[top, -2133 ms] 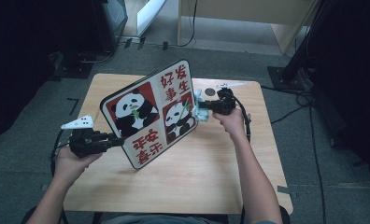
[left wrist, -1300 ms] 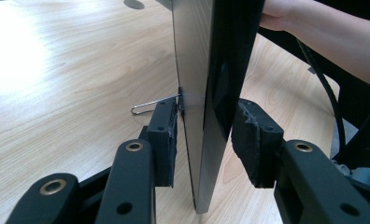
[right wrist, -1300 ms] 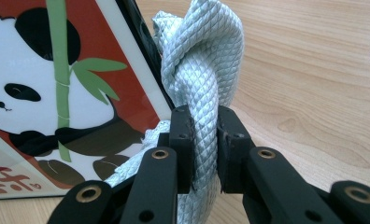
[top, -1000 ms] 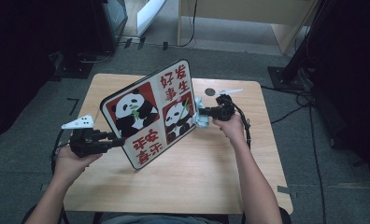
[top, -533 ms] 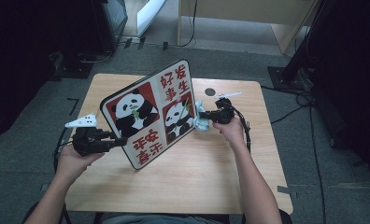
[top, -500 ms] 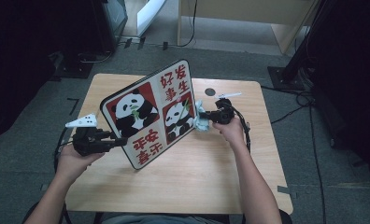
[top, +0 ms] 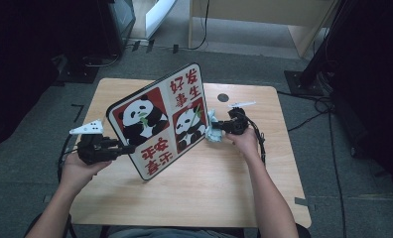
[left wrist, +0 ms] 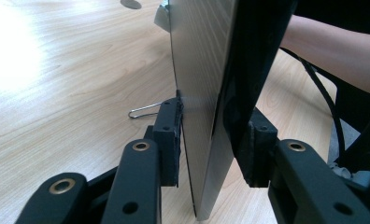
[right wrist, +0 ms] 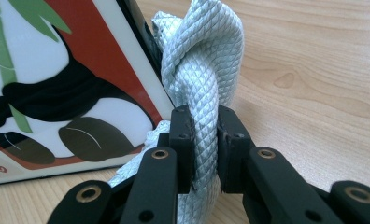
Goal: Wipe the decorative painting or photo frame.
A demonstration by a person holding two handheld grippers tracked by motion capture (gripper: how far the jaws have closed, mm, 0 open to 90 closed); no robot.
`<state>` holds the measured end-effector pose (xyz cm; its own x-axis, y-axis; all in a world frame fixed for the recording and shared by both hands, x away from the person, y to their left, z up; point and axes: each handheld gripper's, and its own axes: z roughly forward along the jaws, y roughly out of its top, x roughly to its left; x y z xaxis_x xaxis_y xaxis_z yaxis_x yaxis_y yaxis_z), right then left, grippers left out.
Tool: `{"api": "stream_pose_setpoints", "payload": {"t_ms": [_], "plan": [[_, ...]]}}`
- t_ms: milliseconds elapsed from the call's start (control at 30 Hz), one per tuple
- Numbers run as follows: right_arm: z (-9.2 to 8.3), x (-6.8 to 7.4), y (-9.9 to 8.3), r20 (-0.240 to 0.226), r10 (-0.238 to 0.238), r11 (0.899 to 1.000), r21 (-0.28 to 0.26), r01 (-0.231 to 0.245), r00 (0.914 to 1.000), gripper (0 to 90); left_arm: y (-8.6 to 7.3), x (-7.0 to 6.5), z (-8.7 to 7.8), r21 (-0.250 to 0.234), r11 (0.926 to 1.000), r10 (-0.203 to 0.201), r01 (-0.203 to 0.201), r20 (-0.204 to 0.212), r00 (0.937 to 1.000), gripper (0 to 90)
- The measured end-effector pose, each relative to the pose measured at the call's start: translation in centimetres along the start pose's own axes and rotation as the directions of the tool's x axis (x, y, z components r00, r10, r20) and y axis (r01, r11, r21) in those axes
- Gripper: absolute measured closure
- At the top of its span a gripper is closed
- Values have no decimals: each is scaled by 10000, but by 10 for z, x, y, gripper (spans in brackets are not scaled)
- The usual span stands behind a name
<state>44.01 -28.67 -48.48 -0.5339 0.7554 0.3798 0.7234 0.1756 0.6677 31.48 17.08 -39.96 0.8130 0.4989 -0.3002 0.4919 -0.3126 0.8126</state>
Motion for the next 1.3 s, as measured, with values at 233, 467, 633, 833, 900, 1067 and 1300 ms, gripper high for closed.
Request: {"api": "stream_pose_setpoints", "payload": {"t_ms": [233, 467, 633, 833, 900, 1067, 1300], "plan": [[3, -1, -3, 52, 109, 9999, 50, -109, 9999, 793, 1, -2, 1, 102, 9999, -18, 17, 101, 9999, 718], [8, -4, -12, 137, 243, 9997, 78, -244, 9996, 793, 1, -3, 2, 165, 9999, 44, -46, 114, 9999, 742], [11, -6, -16, 104, 519, 9986, 88, -520, 9986, 794, 1, -3, 3, 150, 9999, 46, -47, 109, 9999, 740], [6, -6, -14, 302, 429, 9990, -139, -425, 9986, 794, 1, -1, 1, 117, 9999, 36, -37, 62, 10000, 712], [0, -7, -13, 342, 441, 9985, -342, -429, 9984, 794, 1, -1, 0, 76, 10000, 27, -27, 48, 10000, 698], [-16, -10, -10, 571, 522, 9951, -872, -471, 9970, 794, 0, -1, -4, 25, 10000, 71, -71, 5, 10000, 676], [-34, -11, -8, 826, 444, 9915, -1257, -338, 9956, 793, -3, 0, -10, 15, 9999, 119, -119, 118, 9999, 602]]}}
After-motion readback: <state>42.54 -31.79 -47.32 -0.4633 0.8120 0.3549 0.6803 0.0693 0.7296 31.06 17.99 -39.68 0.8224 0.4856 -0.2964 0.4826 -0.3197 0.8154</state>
